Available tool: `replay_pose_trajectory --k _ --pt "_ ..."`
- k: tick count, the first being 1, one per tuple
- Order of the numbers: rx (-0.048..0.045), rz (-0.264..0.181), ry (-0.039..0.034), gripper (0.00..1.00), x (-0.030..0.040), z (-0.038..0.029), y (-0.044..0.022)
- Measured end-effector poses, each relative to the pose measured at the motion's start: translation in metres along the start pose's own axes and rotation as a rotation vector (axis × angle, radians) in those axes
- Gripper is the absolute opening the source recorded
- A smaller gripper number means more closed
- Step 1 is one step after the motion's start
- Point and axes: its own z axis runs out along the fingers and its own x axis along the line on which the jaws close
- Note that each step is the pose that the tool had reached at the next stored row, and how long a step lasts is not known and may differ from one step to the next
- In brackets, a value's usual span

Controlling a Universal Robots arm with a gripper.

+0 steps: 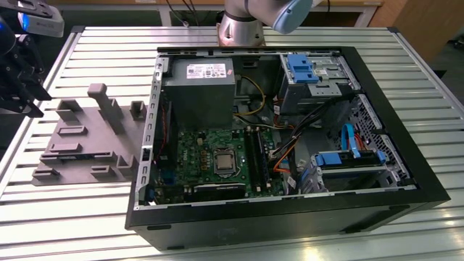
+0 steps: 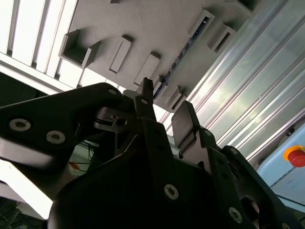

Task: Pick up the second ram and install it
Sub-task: 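Pick up the second ram and move it above second insertion slot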

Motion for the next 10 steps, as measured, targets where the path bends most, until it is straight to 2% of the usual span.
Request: replay_pose_trajectory --k 7,10 --pt "0.0013 0.000 -0.0001 0.43 0.0001 0.0002 0.0001" --pt "0.0108 -0.001 -0.0001 0.43 0.0001 0.0008 0.0016"
